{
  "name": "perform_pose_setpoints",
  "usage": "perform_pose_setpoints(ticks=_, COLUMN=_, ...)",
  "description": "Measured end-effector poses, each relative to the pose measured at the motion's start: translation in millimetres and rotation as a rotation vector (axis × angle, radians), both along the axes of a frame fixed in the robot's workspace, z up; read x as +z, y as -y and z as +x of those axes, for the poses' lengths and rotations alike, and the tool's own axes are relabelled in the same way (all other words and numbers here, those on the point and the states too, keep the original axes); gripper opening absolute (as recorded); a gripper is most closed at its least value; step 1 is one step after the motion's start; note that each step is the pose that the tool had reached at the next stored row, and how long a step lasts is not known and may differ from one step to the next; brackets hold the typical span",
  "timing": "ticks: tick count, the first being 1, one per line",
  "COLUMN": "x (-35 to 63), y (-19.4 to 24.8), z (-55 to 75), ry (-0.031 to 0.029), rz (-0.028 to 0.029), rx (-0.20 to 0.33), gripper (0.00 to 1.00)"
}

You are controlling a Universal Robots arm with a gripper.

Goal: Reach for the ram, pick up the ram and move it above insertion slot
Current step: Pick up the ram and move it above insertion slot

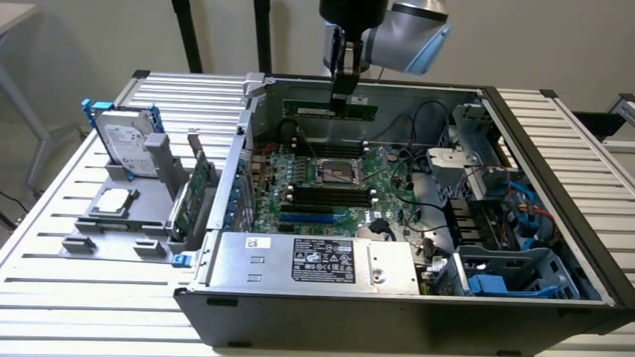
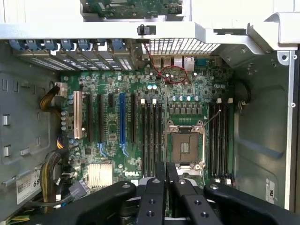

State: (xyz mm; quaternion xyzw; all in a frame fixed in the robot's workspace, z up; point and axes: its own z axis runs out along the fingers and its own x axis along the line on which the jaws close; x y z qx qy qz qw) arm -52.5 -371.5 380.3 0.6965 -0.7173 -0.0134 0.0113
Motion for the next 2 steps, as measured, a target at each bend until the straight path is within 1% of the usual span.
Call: perform_pose_setpoints(ticks=2, x=0.0, y=0.0, z=0.0, ry=0.0, rz=0.0, rx=0.0, gripper=0.13)
